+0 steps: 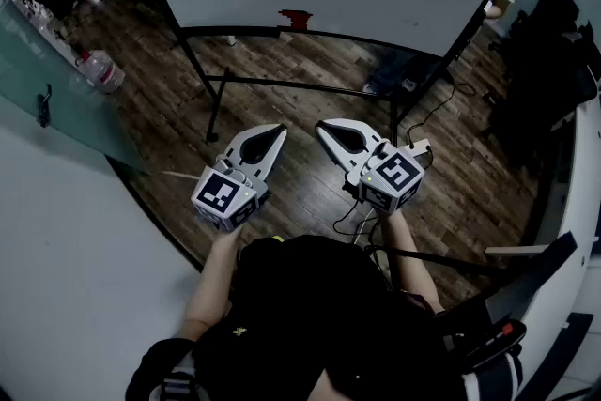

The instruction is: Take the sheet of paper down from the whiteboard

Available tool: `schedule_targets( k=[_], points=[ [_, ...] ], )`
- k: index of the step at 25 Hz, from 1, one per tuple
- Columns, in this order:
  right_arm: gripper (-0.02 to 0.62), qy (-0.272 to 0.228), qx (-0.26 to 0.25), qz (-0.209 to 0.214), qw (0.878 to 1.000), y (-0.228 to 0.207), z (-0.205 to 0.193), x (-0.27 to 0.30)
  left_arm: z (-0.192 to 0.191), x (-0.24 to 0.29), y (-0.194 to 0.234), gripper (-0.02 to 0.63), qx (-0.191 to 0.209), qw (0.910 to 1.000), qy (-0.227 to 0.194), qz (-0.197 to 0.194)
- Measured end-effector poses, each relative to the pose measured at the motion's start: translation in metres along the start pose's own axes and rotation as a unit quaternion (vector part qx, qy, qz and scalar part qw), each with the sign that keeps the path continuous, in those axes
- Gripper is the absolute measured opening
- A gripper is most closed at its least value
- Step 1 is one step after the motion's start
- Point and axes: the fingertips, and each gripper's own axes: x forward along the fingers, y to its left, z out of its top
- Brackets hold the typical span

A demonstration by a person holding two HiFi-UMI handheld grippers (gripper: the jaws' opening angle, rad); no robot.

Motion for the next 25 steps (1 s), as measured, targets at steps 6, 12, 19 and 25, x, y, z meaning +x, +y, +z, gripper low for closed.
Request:
schedule_targets(
  k=[6, 12, 19, 25],
  points=[
    [-0.008, -0.011, 0.011, 0.005, 1.000, -0.002, 0.004, 0.000, 0.001, 0.002, 0.002, 0.020, -0.001, 1.0000, -0.005, 0.002],
    [-0.006, -0.012, 0.013, 0.015, 1.000, 0.000, 0.006, -0.001, 0.001, 0.001, -0.001, 0.020, -0.003, 1.0000, -0.004, 0.006],
    [-0.006, -0.015, 0.011, 0.020, 1.000, 0.000, 0.007, -0.006, -0.002, 0.005, -0.010, 0.020, -0.001, 1.0000, -0.001, 0.010],
    [-0.006, -0.011, 0.013, 0.028, 0.999, -0.002, 0.003, -0.016, -0.006, 0.011, -0.017, 0.020, 0.000, 0.9998, 0.000, 0.018]
  ],
)
